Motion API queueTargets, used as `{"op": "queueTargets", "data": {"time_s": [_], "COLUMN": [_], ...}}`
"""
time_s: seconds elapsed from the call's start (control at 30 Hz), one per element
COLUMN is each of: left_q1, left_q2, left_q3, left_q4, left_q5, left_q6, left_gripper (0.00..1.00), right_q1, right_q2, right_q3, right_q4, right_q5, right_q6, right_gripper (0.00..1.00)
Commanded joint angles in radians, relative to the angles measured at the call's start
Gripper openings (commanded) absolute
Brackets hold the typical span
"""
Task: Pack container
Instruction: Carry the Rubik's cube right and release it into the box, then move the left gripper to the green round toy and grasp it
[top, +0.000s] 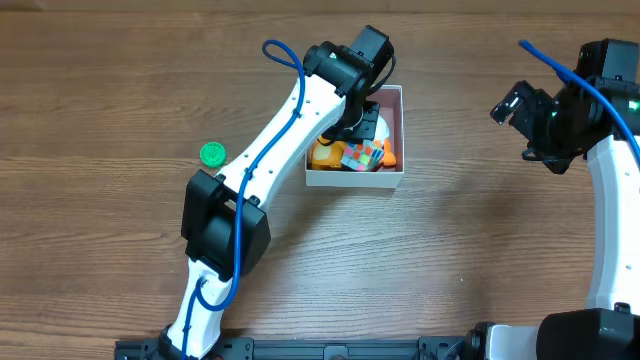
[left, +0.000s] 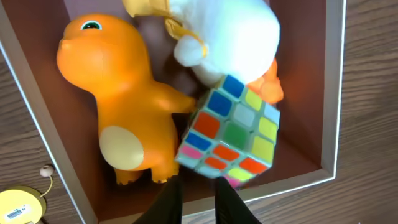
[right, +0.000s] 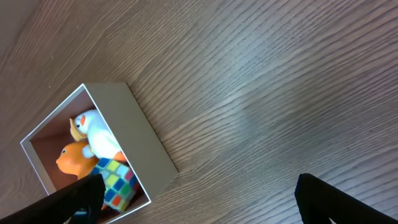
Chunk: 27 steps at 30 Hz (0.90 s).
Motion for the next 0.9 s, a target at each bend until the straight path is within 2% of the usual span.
{"op": "queueTargets", "data": {"time_s": [0.0, 0.1, 0.2, 0.27, 0.3, 0.37, 0.43, 0.57, 0.7, 0.77, 0.87], "left_q1": [-0.043, -0.047, -0.042, -0.023, 0.006, 0.053, 0.124, 0.276, 0.467, 0.524, 0.575], "left_q2": [-0.015, 0.011, 0.034, 0.001, -0.062, -0.150, -0.241, -0.301, -0.301, -0.301, -0.301], "left_q3": [0.013, -0.040, -0.057, -0.046, -0.039, -0.039, -0.039, -0.045, -0.165, -0.286, -0.508], "left_q4": [0.003, 0.026, 0.001, -0.058, -0.127, -0.205, -0.275, -0.362, -0.307, -0.207, -0.012], "left_q5": [-0.051, -0.074, -0.103, -0.172, -0.205, -0.258, -0.284, -0.273, -0.143, -0.077, -0.070], "left_q6": [0.000, 0.000, 0.000, 0.002, 0.024, 0.024, 0.031, 0.081, 0.198, 0.240, 0.241], "left_gripper": [0.22, 0.22, 0.13, 0.22, 0.34, 0.40, 0.52, 0.61, 0.63, 0.63, 0.66], "right_q1": [-0.002, -0.002, -0.002, -0.002, -0.002, -0.002, -0.002, -0.002, -0.002, -0.002, -0.002], "right_q2": [0.000, 0.000, 0.000, 0.000, 0.000, 0.000, 0.000, 0.000, 0.000, 0.000, 0.000], "right_q3": [0.002, 0.002, 0.002, 0.002, 0.002, 0.002, 0.002, 0.002, 0.002, 0.002, 0.002], "right_q4": [0.003, 0.003, 0.003, 0.003, 0.003, 0.003, 0.003, 0.003, 0.003, 0.003, 0.003], "right_q5": [-0.002, -0.002, -0.002, -0.002, -0.002, -0.002, -0.002, -0.002, -0.002, -0.002, -0.002], "right_q6": [0.005, 0.005, 0.005, 0.005, 0.005, 0.005, 0.005, 0.005, 0.005, 0.005, 0.005], "right_gripper": [1.00, 1.00, 1.00, 1.00, 1.00, 1.00, 1.00, 1.00, 1.00, 1.00, 1.00]}}
